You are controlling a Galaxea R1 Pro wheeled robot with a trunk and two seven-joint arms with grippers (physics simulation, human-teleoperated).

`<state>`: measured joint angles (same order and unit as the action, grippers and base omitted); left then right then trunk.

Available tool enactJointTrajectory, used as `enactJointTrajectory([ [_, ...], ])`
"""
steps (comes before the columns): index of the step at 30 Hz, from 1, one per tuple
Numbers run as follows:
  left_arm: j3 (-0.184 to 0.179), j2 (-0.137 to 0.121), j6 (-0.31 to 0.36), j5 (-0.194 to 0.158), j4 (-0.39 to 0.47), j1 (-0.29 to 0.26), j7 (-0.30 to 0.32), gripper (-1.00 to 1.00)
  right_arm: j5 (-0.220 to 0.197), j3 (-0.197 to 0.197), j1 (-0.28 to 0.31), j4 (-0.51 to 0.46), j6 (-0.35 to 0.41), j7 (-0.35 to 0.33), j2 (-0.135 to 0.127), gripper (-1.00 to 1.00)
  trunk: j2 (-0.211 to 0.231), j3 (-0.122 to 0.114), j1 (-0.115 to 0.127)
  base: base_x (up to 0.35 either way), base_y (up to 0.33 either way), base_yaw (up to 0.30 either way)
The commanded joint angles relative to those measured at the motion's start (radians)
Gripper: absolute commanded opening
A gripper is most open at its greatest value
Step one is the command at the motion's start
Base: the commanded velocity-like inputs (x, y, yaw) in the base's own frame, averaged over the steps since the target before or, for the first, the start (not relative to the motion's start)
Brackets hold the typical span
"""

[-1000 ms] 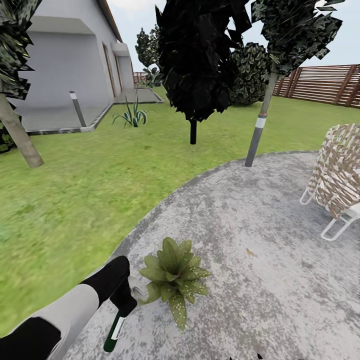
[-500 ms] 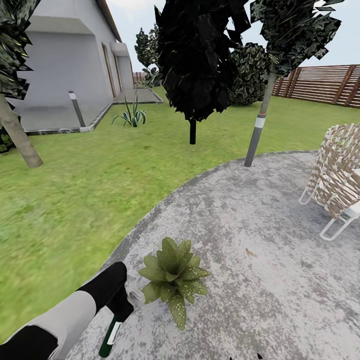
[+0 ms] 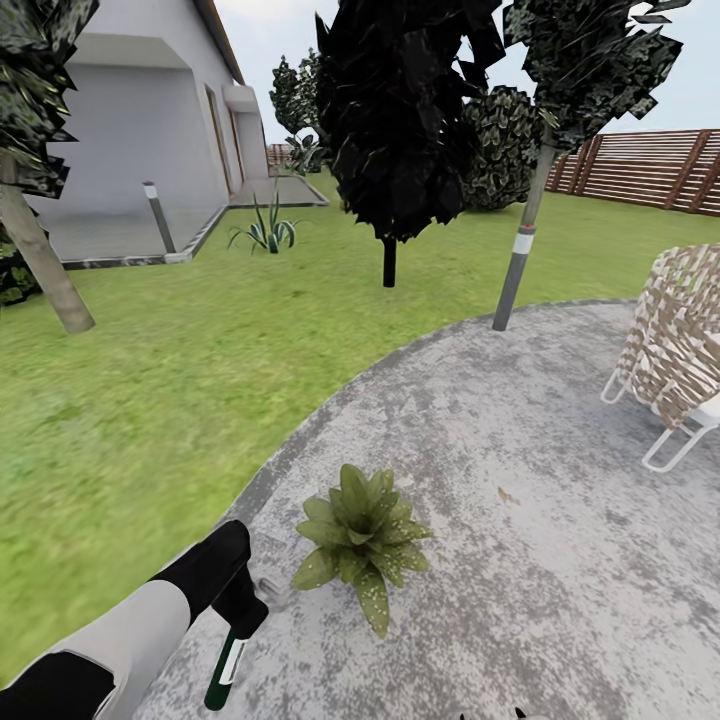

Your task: Pick up the pesticide atomizer in the garden and spray insectifuge to fully cover both potted plants in the garden.

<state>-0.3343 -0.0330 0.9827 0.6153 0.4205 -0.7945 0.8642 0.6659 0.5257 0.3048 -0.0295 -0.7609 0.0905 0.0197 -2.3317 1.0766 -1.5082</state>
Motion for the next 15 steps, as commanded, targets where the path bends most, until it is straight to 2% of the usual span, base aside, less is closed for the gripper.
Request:
enactJointTrajectory([
  [1, -0.003, -0.001, 0.002, 0.009, 0.003, 0.000, 0.010, -1.00, 0.011, 0.002, 0.000, 0.000, -0.001, 0.009, 0.000, 1.00, 0.000, 0.001, 0.000, -0.007, 0.047, 0.000],
  [5, -0.003, 0.000, 0.002, 0.008, 0.004, 0.000, 0.010, -1.00, 0.011, 0.002, 0.000, 0.000, -0.001, 0.009, 0.000, 1.00, 0.000, 0.001, 0.000, -0.002, 0.017, -0.004],
  [11, -0.004, 0.002, 0.004, 0.008, 0.016, -0.002, 0.010, -1.00, 0.011, 0.002, 0.000, 0.000, -0.001, 0.009, 0.000, 1.00, 0.000, 0.001, 0.000, 0.000, 0.001, -0.238],
  [15, -0.003, 0.001, 0.004, 0.008, 0.027, -0.003, 0.010, -1.00, 0.011, 0.002, 0.000, 0.000, -0.001, 0.009, 0.000, 1.00, 0.000, 0.001, 0.000, 0.000, 0.000, -0.063],
])
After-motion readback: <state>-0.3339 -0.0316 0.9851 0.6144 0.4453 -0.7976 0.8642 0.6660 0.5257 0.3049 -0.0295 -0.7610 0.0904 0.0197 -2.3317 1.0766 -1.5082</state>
